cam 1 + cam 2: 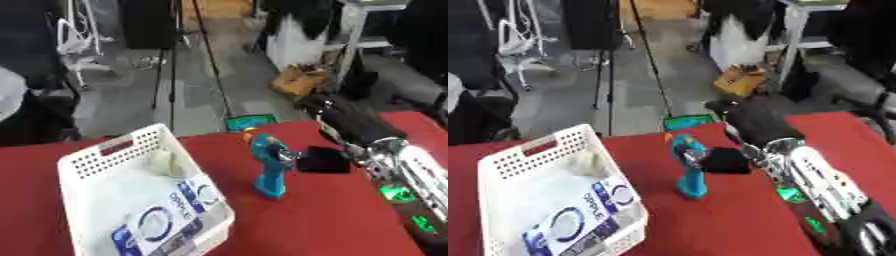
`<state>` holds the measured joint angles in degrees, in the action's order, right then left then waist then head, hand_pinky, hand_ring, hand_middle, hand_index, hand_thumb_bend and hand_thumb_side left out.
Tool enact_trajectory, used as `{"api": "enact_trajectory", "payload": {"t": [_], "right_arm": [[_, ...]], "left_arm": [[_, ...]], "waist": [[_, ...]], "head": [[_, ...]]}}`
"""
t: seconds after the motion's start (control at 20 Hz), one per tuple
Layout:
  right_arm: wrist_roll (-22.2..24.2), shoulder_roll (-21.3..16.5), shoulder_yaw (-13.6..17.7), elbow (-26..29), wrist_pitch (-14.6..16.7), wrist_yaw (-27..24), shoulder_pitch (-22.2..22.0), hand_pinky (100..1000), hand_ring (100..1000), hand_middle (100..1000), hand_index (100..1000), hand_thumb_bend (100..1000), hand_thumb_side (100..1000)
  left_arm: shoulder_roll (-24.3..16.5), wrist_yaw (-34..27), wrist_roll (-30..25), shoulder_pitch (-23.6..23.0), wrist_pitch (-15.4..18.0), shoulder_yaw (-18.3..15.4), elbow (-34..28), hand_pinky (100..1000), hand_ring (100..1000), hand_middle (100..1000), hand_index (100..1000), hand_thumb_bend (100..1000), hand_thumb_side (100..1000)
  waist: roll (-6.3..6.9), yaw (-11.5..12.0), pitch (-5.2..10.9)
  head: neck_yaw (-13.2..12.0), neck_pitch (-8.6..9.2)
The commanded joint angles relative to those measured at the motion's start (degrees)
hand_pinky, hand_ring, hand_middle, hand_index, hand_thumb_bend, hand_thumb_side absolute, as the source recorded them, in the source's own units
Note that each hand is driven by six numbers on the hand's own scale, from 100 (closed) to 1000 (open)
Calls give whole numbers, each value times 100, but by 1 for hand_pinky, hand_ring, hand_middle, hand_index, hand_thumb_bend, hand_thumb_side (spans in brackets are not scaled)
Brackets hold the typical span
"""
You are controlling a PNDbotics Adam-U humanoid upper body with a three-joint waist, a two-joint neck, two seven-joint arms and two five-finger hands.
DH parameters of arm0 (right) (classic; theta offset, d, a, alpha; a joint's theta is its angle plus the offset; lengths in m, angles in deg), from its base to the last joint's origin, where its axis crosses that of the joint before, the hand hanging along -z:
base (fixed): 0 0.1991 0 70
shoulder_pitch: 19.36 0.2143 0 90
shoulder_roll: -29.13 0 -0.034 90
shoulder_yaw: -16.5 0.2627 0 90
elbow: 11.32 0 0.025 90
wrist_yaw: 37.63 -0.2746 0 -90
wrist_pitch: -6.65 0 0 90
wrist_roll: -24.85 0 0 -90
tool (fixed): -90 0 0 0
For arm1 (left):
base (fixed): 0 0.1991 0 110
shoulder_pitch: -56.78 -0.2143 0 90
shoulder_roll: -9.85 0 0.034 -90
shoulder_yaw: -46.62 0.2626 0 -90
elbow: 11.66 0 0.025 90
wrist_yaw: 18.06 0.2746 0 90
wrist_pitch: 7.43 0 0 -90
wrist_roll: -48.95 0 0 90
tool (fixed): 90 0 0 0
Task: Pick up objects on the table and place them in the box.
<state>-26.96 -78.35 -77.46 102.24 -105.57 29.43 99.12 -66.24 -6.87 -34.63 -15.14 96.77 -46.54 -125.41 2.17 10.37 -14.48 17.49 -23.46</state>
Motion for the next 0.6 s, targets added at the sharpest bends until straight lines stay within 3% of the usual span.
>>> {"api": "enact_trajectory", "payload": {"t": [0.05,0.4,0.6], "right_arm": [[246,43,29,72,-146,187,159,932,938,927,1000,583,941],[459,272,118,-138,-202,309,355,903,886,907,1000,597,834],[493,366,155,-312,-194,369,427,911,901,914,1000,627,858]], "left_arm": [[-109,-16,-42,29,-6,29,-85,785,779,796,849,100,1000],[-100,-57,-80,30,-10,55,-85,785,780,797,849,100,1000],[-97,-74,-89,41,-3,68,-85,786,780,797,849,100,1000]], "waist": [[12,41,216],[-4,128,238],[-21,144,235]], "head": [[101,23],[104,-44],[118,-63]]}}
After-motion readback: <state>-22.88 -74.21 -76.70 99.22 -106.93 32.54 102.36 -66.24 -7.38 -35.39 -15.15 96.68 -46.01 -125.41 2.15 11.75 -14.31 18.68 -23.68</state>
